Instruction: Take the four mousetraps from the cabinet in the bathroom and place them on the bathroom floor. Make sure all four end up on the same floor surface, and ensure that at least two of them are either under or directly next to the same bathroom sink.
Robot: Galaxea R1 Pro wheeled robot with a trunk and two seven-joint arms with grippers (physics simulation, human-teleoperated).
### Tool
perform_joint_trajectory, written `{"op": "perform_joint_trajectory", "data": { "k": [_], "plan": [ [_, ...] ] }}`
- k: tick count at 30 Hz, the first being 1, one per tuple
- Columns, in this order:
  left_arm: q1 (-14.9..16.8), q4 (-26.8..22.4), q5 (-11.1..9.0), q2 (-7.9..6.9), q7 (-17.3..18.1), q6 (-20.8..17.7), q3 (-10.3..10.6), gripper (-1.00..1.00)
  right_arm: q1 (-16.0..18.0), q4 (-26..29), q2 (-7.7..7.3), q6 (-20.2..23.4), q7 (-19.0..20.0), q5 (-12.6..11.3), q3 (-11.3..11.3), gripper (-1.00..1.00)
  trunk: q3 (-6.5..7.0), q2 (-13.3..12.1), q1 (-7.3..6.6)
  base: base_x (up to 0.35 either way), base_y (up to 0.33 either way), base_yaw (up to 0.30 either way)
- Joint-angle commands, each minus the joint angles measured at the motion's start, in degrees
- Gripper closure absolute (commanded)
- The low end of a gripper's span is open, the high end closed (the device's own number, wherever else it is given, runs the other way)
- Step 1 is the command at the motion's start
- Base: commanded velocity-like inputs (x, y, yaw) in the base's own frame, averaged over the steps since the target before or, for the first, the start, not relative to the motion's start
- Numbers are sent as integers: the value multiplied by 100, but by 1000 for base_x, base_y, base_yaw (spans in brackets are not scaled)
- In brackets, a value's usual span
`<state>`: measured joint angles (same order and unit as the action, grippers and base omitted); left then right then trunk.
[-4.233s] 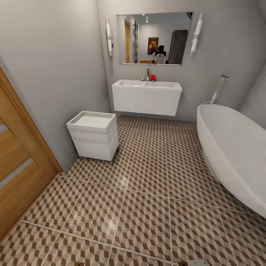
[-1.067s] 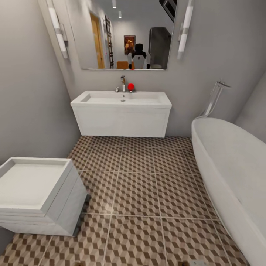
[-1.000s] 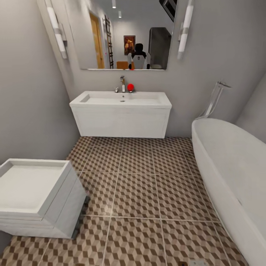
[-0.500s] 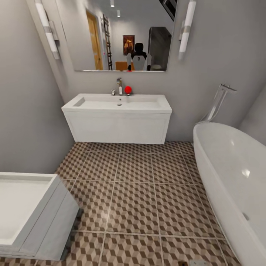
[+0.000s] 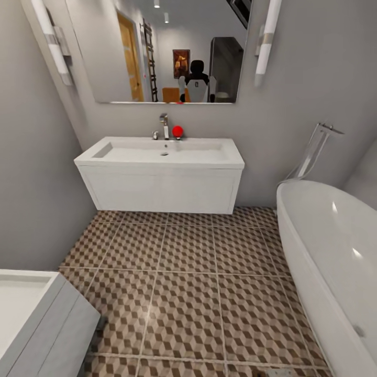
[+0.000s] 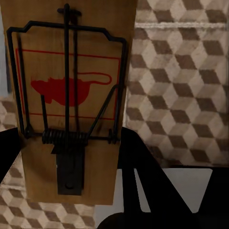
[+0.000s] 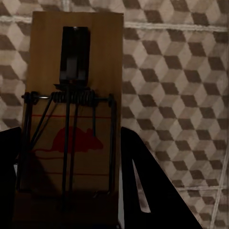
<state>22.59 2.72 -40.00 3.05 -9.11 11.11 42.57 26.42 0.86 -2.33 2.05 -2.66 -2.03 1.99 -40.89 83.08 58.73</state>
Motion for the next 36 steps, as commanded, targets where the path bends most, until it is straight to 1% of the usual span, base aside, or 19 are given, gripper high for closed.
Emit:
{"op": "perform_joint_trajectory", "data": {
  "k": [1, 9, 14, 16, 21, 23, 26, 27, 28, 29, 31, 36],
  "plan": [
    [0, 0, 19, -2, -4, -4, 2, 100, 1, -3, 5, 1, 14, -16, 3, 100, 0, 0, 0, 337, -76, 0],
    [0, 8, 29, -6, 8, -4, 6, 100, -1, -19, -11, -8, 20, 12, 22, 100, 0, 0, 0, 337, -76, 0],
    [0, 9, 27, -15, 7, -4, 5, 100, 0, -15, 0, -12, 7, 208, 22, 100, 0, 0, 0, 337, -74, 0],
    [0, 9, 27, -19, 6, -4, 5, 100, 2, -10, 11, 3, -7, 211, 18, 100, 0, 0, 0, 337, -64, 0],
    [0, 22, 23, -80, 5, -4, 4, 100, 3, -8, 27, 0, -12, 189, 5, 100, 0, 0, 0, 337, -16, 0],
    [0, 19, 20, -152, 0, -4, 0, 100, -3, -18, 37, -4, -14, 203, 9, 100, 0, 0, 0, 337, -2, 0],
    [0, 18, 19, -168, -3, -4, -2, 100, -5, -19, 30, -10, -15, 197, 7, 100, 0, 0, 0, 337, 0, 0],
    [0, 13, 12, -158, -3, -11, -47, 100, -5, 29, -9, -11, 6, 224, 10, 100, 0, 0, 0, 337, 0, 0],
    [0, 11, 15, -149, -3, -15, -109, 100, -5, 27, 2, 6, 19, 230, 19, 100, 0, 0, 0, 337, 0, 0],
    [0, -5, 24, -128, 3, -36, -440, 100, -5, 34, 22, -75, -7, 220, 8, 100, 0, 0, 0, 337, 0, 0],
    [0, -19, 24, -102, -2, -39, -531, 100, -5, -1, 13, -159, -41, 202, 4, 100, 0, 0, 0, 337, 0, 0],
    [0, -46, 19, -100, 11, -40, -559, 100, -2, 0, -32, -169, -44, 183, 1, 100, 0, 0, 0, 338, 0, 0]
  ]
}}
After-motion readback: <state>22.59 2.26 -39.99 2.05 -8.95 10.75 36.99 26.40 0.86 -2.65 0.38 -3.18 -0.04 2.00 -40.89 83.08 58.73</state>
